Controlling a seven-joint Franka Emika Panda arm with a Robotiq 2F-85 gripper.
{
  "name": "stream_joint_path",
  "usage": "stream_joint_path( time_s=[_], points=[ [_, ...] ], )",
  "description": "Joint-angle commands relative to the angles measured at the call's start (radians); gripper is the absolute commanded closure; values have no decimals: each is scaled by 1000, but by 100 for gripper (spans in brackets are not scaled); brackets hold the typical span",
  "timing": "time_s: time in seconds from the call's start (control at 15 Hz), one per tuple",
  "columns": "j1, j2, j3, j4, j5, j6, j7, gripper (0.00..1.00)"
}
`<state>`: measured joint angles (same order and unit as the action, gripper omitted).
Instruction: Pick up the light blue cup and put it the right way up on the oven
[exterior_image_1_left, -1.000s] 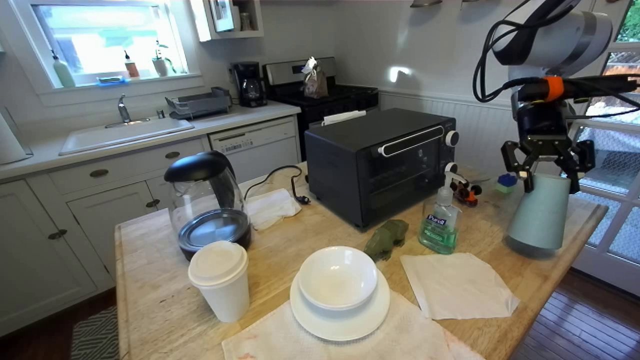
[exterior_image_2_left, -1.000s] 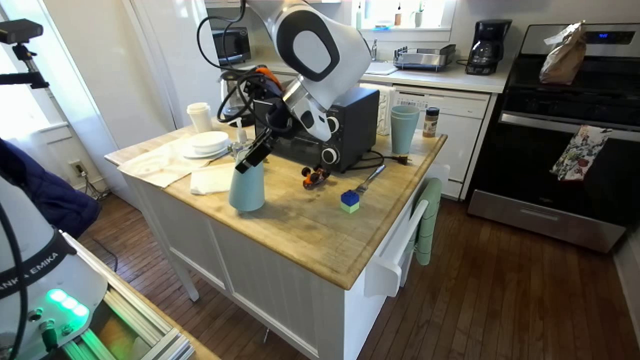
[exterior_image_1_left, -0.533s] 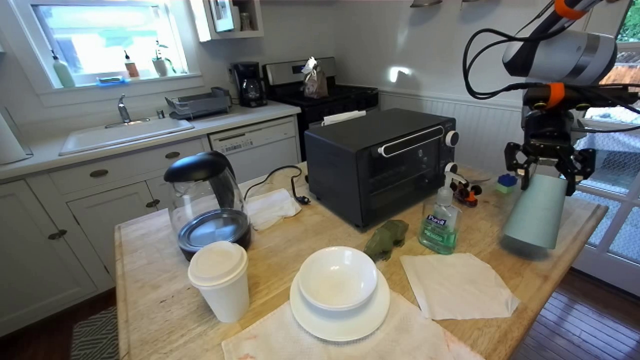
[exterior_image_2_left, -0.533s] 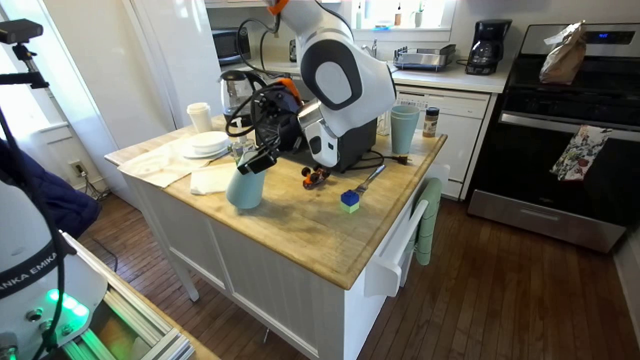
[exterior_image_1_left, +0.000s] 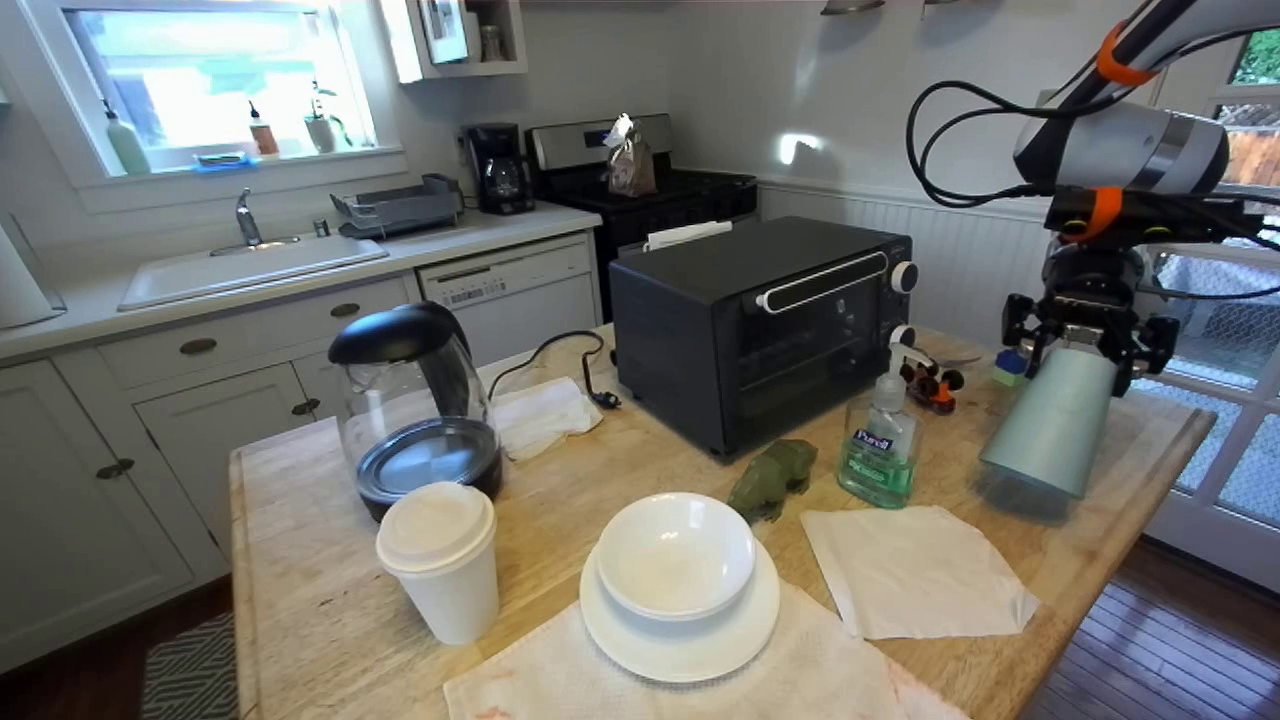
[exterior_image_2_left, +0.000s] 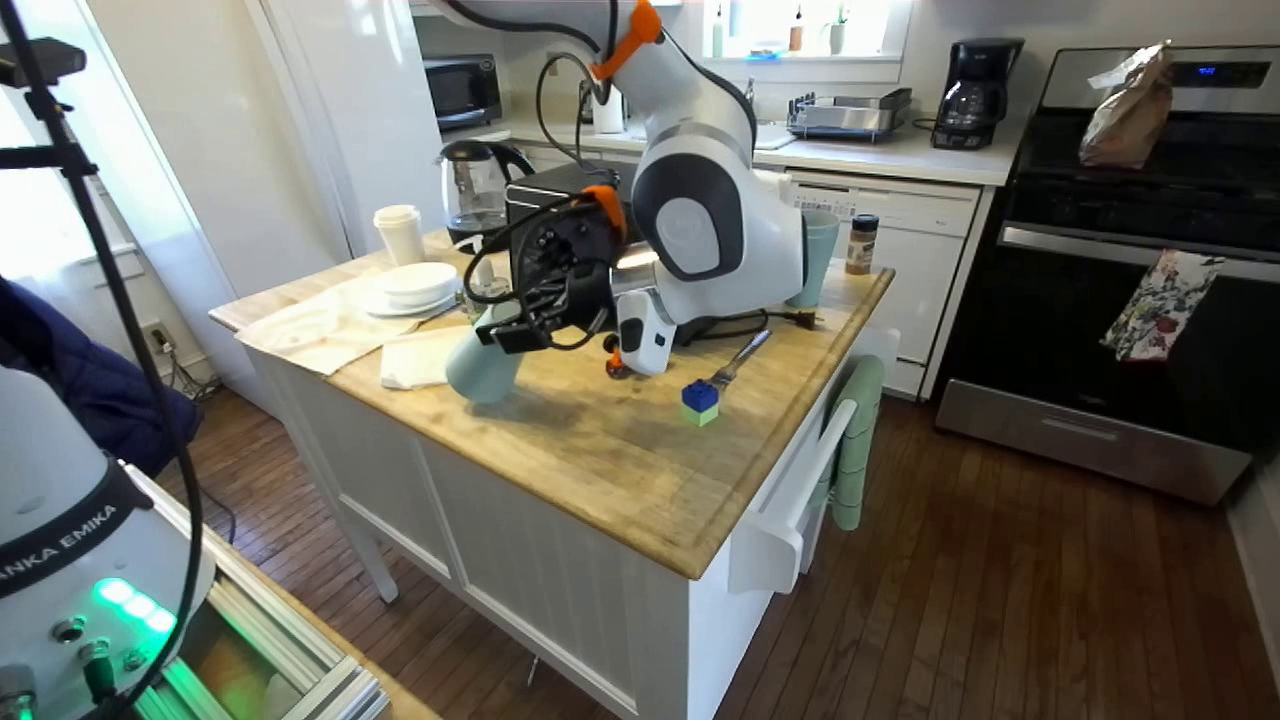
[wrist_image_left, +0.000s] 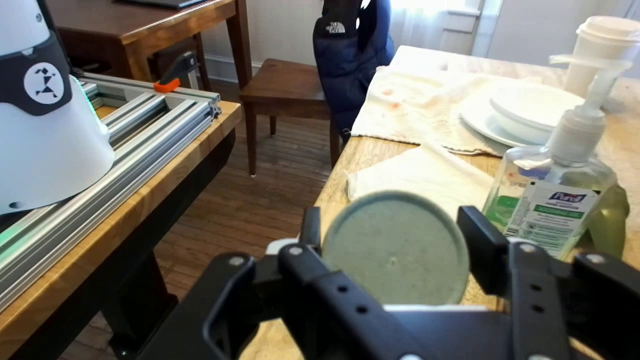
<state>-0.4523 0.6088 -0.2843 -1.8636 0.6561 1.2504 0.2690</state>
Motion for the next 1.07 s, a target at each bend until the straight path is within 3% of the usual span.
stream_joint_path(
  time_s=[0.0, 0.53, 1.0],
  points=[
    [-21, 70, -11, 70, 55, -75, -17, 56],
    [-39, 145, -30, 142, 88, -141, -10, 56],
    [-34, 169, -47, 176, 73, -132, 0, 56]
  ],
)
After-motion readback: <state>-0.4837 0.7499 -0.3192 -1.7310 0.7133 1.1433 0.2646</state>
